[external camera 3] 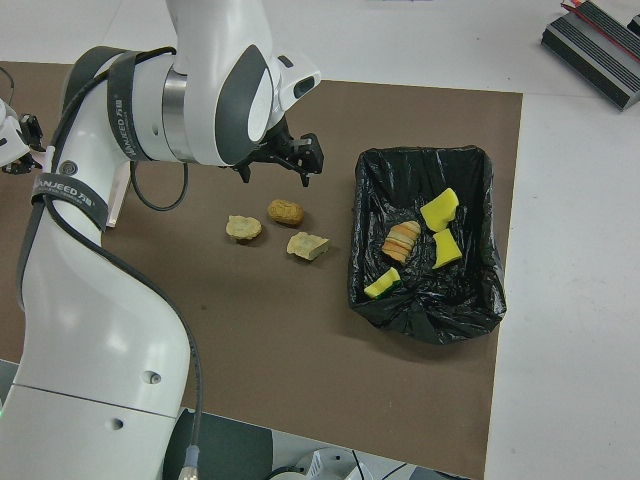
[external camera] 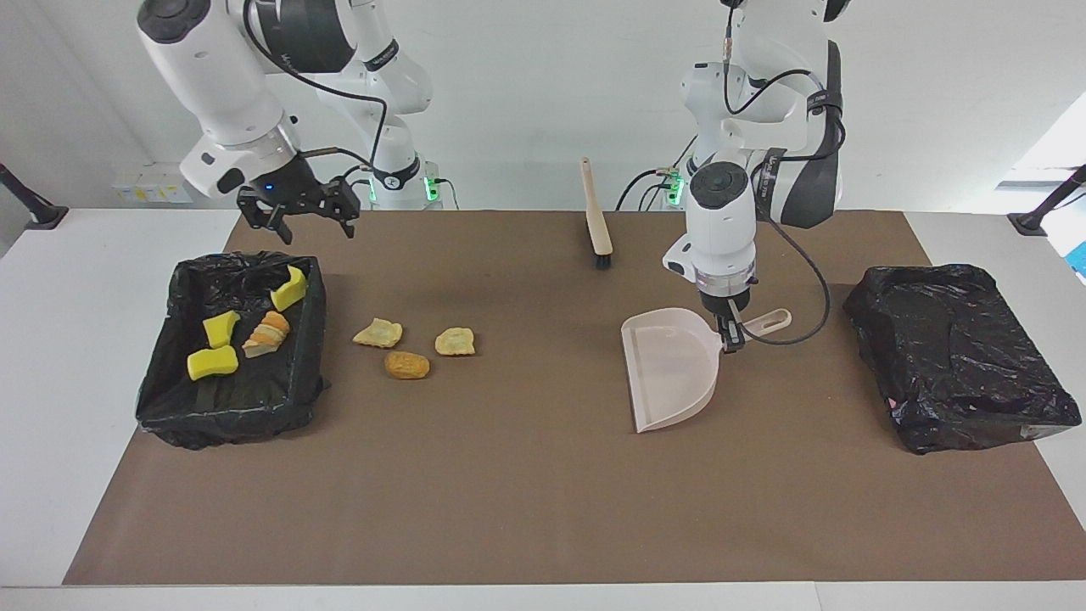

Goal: Sweep and dump trash in bin

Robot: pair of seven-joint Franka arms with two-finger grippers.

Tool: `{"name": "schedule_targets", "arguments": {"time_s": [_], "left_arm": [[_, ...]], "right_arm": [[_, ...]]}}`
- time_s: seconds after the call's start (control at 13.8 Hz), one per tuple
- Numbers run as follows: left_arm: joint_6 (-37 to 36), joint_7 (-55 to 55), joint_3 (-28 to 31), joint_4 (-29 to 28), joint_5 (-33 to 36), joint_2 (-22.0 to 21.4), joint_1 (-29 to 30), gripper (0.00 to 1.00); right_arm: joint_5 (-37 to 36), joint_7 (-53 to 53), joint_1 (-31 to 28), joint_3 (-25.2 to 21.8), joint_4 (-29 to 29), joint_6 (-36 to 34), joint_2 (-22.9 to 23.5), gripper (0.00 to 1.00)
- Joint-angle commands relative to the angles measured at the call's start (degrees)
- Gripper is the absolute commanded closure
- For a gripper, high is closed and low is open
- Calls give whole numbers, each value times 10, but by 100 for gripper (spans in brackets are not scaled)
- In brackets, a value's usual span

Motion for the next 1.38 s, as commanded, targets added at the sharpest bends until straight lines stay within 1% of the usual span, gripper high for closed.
{"name": "schedule_targets", "arguments": {"time_s": [0.0,0.15,0.36,0.51,0.58,0.73,0.87,1.02,1.09,1.16,1.31], "left_arm": [[15,-1,5,-19,12,-17,0,100],[13,-1,5,-21,12,-17,3,100],[11,8,4,-27,11,-19,21,100],[15,9,4,-47,11,-26,42,100],[19,12,3,-59,11,-30,58,100],[29,67,3,-76,10,-38,79,100],[36,75,2,-88,2,-40,89,100],[72,75,3,-129,-10,-61,91,100],[90,75,3,-140,-10,-64,93,100],[94,73,3,-146,-10,-61,94,100],[95,70,3,-148,-10,-61,94,100]], "right_arm": [[19,11,61,1,-117,43,-72,0],[21,43,114,1,-151,62,-77,0],[32,132,196,1,-191,105,-83,0],[32,197,271,2,-228,162,-83,0],[32,248,308,1,-246,193,-80,0],[33,356,368,1,-270,242,-75,0],[33,439,423,2,-271,265,-56,0],[32,522,481,2,-272,303,-30,0],[33,550,505,2,-272,321,-17,0],[32,575,528,2,-272,340,-6,0],[30,625,582,2,-271,392,36,0]]}}
